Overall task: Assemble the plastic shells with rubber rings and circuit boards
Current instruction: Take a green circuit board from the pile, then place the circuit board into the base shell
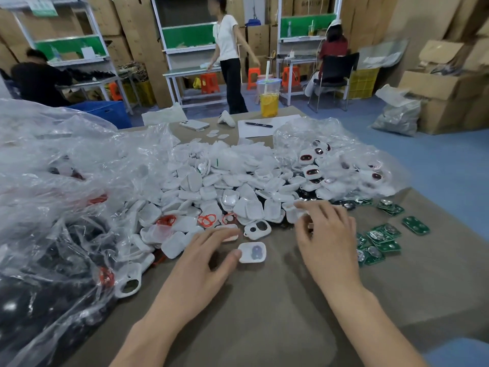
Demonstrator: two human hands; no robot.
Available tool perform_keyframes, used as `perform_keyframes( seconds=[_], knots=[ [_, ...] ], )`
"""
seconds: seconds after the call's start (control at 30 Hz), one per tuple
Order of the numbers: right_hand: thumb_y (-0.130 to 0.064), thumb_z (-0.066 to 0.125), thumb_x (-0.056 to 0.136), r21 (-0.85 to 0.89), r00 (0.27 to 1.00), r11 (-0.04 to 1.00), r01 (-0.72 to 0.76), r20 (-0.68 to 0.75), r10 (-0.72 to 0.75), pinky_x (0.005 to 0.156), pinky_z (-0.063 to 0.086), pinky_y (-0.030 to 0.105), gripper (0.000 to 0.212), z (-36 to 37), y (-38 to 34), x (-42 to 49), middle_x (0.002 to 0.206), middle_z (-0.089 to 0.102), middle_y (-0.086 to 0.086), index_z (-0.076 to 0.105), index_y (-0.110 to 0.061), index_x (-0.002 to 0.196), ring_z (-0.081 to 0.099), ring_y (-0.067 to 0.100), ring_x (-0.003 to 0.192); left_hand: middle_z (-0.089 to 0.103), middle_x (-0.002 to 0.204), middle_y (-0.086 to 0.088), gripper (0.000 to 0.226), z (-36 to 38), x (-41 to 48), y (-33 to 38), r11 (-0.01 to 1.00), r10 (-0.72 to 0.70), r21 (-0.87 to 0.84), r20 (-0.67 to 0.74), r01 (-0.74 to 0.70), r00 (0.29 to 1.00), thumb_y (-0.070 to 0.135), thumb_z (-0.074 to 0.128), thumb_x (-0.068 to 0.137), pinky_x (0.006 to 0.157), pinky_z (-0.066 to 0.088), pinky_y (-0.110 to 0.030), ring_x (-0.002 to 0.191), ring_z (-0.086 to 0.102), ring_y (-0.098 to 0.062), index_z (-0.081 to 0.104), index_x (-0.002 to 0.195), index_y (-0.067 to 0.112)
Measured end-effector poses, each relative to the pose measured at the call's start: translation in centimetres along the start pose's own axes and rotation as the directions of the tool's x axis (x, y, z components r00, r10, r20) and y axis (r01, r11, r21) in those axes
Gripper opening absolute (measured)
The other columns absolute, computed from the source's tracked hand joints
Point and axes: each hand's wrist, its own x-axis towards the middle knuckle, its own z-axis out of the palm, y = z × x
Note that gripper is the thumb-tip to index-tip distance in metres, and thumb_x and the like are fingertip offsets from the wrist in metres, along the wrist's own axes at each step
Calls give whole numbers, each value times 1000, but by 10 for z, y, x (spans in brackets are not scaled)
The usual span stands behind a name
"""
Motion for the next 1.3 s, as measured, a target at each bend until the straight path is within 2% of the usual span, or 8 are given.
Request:
perform_keyframes(
  seconds=[0.1,0.17,0.6,0.77,0.87,0.97,1.1,1.3],
  knots=[
    [-23,51,96,-105,959,960,-258,95,268,109,28,45,45,3,4,3,146,51,7,53,-22,141,41,29,134,52,122,33,29,1,-1,-1,993,-81,-89,-29,78,996,55,52,94,92,39,-15,123,47,7,52,123,58],
    [-29,44,99,-203,936,943,-264,182,301,111,26,43,47,6,6,4,150,46,7,46,-24,146,42,29,135,54,119,32,26,0,-1,-2,985,-104,-141,-53,96,993,55,50,94,86,38,-8,120,50,5,54,120,59],
    [-26,48,102,-296,954,931,-215,138,264,95,37,46,34,9,6,3,117,57,17,63,-11,127,50,36,108,61,120,29,30,-2,2,-3,941,-203,-286,-41,183,978,59,43,94,82,41,-12,105,58,1,57,119,53],
    [-21,44,102,-177,966,952,-249,29,258,86,41,46,29,5,6,6,109,65,14,68,-10,115,55,37,99,61,121,31,30,-2,0,-3,938,-189,-307,-62,161,980,61,40,95,86,42,-16,110,55,7,56,119,55],
    [-25,42,102,152,991,979,-134,12,134,84,43,38,31,2,7,8,105,66,2,68,-14,113,58,25,96,62,121,30,27,-2,0,-2,939,-182,-310,-83,148,980,61,39,98,83,41,-9,108,56,8,57,118,54],
    [-29,49,104,610,982,775,-164,178,67,75,49,18,23,1,-2,5,96,70,-13,71,-27,107,65,8,85,63,120,28,26,-2,0,-1,950,-156,-288,-101,121,983,59,42,97,83,38,-3,112,56,5,58,117,52],
    [-20,60,99,818,875,354,-453,484,1,63,58,25,20,6,-26,12,87,76,4,80,-24,98,71,20,68,62,119,23,31,-1,-1,-3,971,-101,-223,-76,82,992,61,47,95,82,43,-9,114,57,-4,56,122,51],
    [-20,70,90,771,791,314,-553,605,-92,43,48,25,10,9,-41,16,74,74,4,79,-20,95,66,19,52,65,115,21,30,0,1,-1,972,-62,-234,-118,33,991,60,52,92,81,49,-21,112,60,-10,56,121,51]
  ],
)
